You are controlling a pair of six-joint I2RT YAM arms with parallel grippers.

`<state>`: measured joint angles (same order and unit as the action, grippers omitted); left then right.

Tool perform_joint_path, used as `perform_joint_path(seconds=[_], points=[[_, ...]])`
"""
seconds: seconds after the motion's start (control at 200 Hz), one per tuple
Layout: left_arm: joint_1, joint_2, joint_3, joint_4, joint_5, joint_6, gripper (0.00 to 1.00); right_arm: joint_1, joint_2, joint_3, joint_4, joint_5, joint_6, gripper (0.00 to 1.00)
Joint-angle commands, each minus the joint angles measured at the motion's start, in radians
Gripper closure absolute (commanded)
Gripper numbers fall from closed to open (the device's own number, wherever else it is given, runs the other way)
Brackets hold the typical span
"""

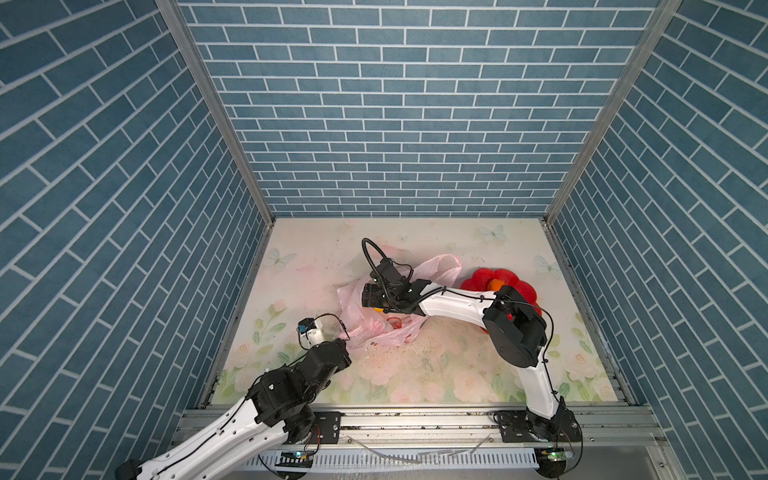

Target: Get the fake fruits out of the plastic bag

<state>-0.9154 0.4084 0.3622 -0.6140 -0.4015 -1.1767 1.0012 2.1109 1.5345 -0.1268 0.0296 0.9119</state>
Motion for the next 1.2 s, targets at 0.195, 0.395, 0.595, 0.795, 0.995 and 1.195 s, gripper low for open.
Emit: perform_joint_path(seconds=[0.195,0.395,0.595,0.795,0.995,1.195], points=[[-0.004,-0.013,0.025,-0.033,0.003,0.017,1.0,-0.013,0.039,0.072,-0.013,0.01,0.024,0.27],[-0.003,-0.013,0.027,-0.035,0.015,0.017,1.0,-0.021,0.06,0.094,-0.016,0.01,0.024,0.27],[-0.004,-0.015,0.03,-0.043,0.025,0.016,1.0,-0.026,0.075,0.117,-0.02,0.009,0.024,0.28],[-0.004,-0.021,0.034,-0.055,0.031,0.017,1.0,-0.029,0.115,0.143,-0.036,0.015,0.022,0.28],[-0.004,-0.04,0.029,-0.064,0.03,0.014,1.0,-0.029,0.132,0.164,-0.051,0.019,0.021,0.28],[-0.004,-0.045,0.027,-0.068,0.036,0.014,1.0,-0.03,0.146,0.176,-0.058,0.025,0.021,0.28]])
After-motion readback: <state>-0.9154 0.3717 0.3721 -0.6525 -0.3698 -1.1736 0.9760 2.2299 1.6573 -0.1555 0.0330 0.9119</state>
